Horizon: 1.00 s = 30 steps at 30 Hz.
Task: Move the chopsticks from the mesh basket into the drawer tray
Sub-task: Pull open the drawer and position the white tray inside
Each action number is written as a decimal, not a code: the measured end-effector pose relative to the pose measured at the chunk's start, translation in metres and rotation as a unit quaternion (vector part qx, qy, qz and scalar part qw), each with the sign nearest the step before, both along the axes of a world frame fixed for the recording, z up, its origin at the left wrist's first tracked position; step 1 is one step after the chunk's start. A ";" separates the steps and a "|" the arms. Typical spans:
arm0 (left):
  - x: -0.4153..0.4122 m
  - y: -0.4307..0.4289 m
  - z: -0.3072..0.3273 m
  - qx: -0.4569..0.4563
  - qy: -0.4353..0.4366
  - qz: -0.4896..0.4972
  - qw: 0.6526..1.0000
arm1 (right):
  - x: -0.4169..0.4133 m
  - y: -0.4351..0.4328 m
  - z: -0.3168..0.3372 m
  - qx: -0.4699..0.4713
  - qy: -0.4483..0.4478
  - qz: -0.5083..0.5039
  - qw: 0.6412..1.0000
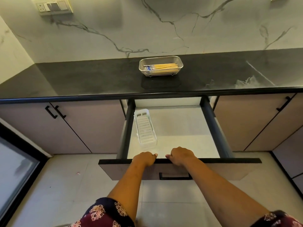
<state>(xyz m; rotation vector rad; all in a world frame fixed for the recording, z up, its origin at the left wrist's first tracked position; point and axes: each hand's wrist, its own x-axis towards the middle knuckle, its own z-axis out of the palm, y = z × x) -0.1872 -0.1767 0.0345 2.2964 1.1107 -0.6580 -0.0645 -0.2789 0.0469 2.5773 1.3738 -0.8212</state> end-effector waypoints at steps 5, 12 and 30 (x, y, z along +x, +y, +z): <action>-0.011 0.011 0.002 -0.100 0.078 -0.047 0.991 | -0.009 0.003 -0.006 -0.084 0.047 -0.032 0.995; -0.024 0.026 0.003 -0.145 0.072 -0.116 0.980 | -0.035 0.023 -0.014 -0.104 0.079 -0.137 0.982; -0.085 0.146 -0.014 -0.115 -0.220 0.151 0.957 | -0.080 0.104 -0.026 0.052 0.130 -0.298 0.944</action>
